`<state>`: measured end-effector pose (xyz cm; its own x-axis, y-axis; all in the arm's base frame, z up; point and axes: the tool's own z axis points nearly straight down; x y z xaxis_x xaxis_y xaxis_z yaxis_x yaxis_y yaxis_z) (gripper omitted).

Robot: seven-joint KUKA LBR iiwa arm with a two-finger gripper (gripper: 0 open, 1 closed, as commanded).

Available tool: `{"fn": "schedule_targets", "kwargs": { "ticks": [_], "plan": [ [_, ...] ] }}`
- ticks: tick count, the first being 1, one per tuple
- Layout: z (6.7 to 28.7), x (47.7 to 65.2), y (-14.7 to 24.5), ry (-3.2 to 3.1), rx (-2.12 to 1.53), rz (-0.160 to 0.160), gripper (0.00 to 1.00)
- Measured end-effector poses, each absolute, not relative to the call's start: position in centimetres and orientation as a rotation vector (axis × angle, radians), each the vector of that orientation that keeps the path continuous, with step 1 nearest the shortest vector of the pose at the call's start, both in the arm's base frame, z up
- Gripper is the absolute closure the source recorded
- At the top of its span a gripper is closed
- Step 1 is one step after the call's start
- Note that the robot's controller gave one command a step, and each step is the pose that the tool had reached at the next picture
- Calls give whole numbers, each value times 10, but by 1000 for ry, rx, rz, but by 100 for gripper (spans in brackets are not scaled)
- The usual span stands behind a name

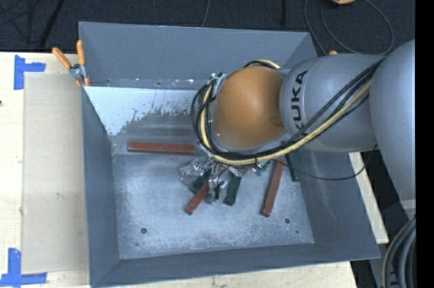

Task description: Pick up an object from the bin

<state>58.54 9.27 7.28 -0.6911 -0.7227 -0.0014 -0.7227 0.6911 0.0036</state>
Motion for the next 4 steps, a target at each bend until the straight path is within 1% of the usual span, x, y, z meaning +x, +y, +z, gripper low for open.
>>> {"fn": "schedule_targets", "kwargs": {
  "ticks": [2, 4],
  "plan": [
    [86, 584, 92, -2888, 1230, -5, 100],
    [113, 584, 93, -2886, 1228, -4, 100]
  ]
}}
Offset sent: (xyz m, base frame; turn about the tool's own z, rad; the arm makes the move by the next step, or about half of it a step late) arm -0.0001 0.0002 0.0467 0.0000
